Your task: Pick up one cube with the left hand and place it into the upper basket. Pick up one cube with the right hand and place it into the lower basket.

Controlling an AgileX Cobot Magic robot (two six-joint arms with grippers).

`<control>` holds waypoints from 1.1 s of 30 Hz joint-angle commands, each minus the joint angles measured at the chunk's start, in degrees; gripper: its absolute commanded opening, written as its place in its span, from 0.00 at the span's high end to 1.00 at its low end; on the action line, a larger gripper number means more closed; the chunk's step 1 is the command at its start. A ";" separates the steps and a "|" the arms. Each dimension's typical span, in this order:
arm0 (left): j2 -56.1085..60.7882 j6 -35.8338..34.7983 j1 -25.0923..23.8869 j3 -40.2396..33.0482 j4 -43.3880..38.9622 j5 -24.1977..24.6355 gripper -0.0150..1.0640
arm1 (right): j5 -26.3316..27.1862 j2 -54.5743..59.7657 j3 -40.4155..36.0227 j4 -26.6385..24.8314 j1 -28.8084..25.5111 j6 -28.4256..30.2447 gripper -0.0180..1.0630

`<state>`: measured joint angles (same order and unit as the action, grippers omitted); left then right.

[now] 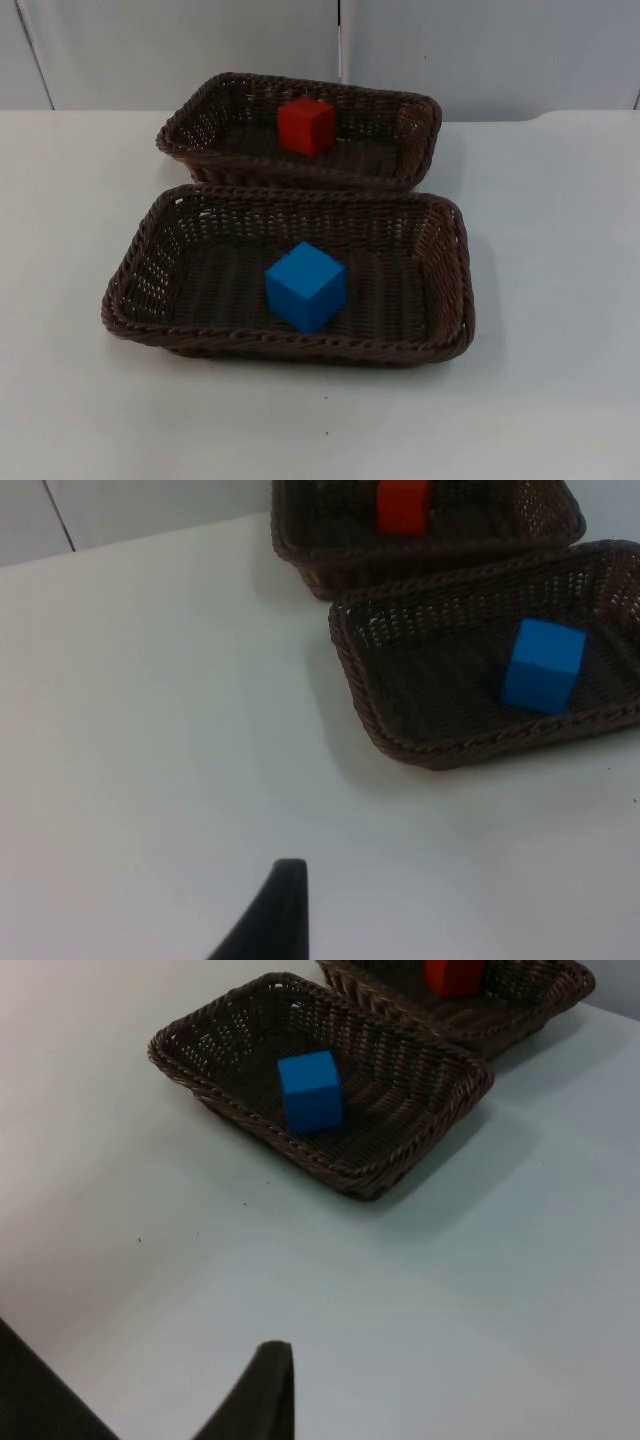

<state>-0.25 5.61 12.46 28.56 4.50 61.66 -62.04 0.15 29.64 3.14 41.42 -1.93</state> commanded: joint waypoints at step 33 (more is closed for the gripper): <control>0.25 -0.02 -7.31 -0.22 0.54 0.00 0.01 | 0.19 -0.15 -0.06 -0.25 -0.18 -0.25 0.01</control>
<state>-0.25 5.61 5.67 28.56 4.50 61.66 -62.04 0.15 29.64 3.11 41.42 -1.93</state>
